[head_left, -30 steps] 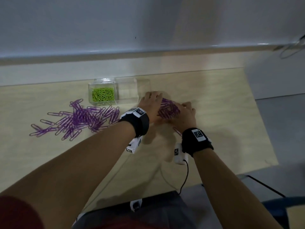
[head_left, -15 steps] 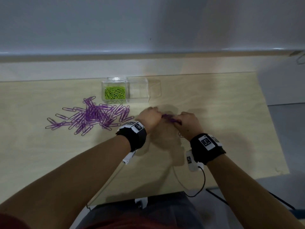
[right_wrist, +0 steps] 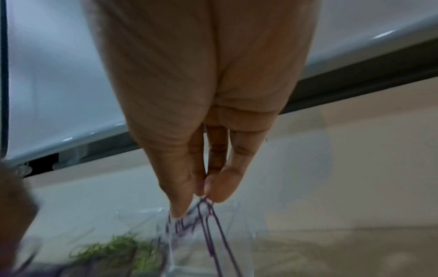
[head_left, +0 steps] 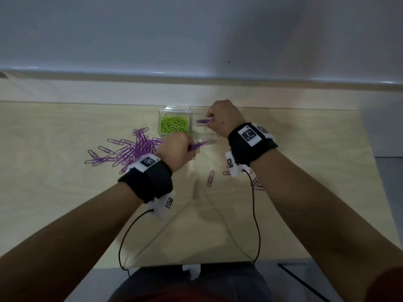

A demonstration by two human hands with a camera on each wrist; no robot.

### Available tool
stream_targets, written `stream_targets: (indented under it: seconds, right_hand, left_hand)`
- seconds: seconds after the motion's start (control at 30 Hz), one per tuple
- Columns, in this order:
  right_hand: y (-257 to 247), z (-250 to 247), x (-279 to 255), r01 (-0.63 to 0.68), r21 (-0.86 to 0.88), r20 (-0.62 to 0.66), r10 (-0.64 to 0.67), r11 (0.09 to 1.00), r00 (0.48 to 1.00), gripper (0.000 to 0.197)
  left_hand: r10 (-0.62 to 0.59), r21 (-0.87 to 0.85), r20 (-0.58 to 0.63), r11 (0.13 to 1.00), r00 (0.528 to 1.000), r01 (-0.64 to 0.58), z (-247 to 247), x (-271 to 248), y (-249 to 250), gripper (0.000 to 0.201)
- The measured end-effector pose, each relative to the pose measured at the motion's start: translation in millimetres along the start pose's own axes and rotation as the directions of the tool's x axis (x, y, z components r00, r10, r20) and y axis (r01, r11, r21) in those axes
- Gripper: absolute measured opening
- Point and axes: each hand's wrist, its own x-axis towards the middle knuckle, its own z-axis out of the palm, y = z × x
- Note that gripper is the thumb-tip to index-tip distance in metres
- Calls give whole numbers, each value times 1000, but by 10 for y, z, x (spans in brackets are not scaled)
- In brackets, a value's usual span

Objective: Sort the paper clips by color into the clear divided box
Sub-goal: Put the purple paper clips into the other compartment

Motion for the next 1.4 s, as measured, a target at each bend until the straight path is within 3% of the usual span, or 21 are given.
stream_targets:
  seconds: [0.07, 0.17, 0.27, 0.37, 0.5, 0.57, 0.67, 0.73, 0.8, 0.87, 0.97, 1.03, 1.13, 1.27, 1.4]
  right_hand:
    - [33, 25, -45, -10, 27, -10, 11, 1000, 1000, 29]
    - [277, 16, -323, -30, 95, -133, 42, 995, 990, 24]
    - [694, 115, -734, -190, 150, -163, 214, 970, 963, 24]
    - [1058, 276, -1186, -386, 174, -17, 395, 906, 919, 34]
    - [1230, 606, -1570, -582, 253, 156, 561, 773, 813, 67]
    - [1191, 784, -1603, -576, 294, 102, 574, 763, 812, 70]
    - [1014, 956, -1542, -518, 342, 7, 549, 784, 835, 61]
    - [812, 1015, -1459, -420, 350, -39, 461, 837, 887, 43]
    - [625, 1090, -1348, -315, 330, -67, 355, 890, 932, 26]
    - [495, 1146, -1239, -252, 344, -88, 299, 904, 950, 38]
    - [357, 1055, -1165, -171, 372, -86, 218, 912, 972, 38]
    - [383, 968, -1182, -121, 374, -106, 172, 920, 979, 32]
    - [679, 869, -1286, -226, 356, -180, 303, 907, 936, 38]
    - [1110, 827, -1674, -538, 174, -12, 548, 825, 837, 57]
    - [1160, 984, -1835, -547, 268, -95, 587, 793, 804, 32]
  left_hand:
    - [-18, 63, -27, 998, 999, 20, -164, 149, 54, 18]
    - [-73, 137, -17, 988, 997, 75, -323, 398, 148, 14]
    - [-78, 218, 31, 973, 997, 69, -340, 607, 250, 8]
    - [-62, 276, 83, 960, 995, 37, -290, 759, 327, 13]
    - [-83, 265, 123, 963, 989, 48, -272, 825, 392, 22]
    - [-64, 240, 63, 970, 996, 47, -236, 774, 397, 23]
    - [83, 204, -52, 976, 995, -71, -26, 555, 393, 25]
    - [144, 149, 14, 978, 989, -145, 193, 351, 353, 25]
    - [102, 90, 155, 989, 983, -117, 418, 176, 266, 31]
    - [50, 51, 233, 997, 971, -63, 600, 66, 159, 39]
    - [58, -106, 219, 994, 974, -35, 689, -33, 42, 52]
    - [92, -120, 189, 990, 978, -70, 670, -54, -25, 63]
    - [151, 14, 207, 987, 967, -157, 611, -30, -114, 87]
    - [206, 116, 290, 962, 935, -248, 580, 103, -90, 115]
    - [220, 151, 294, 950, 930, -272, 602, 216, 20, 113]
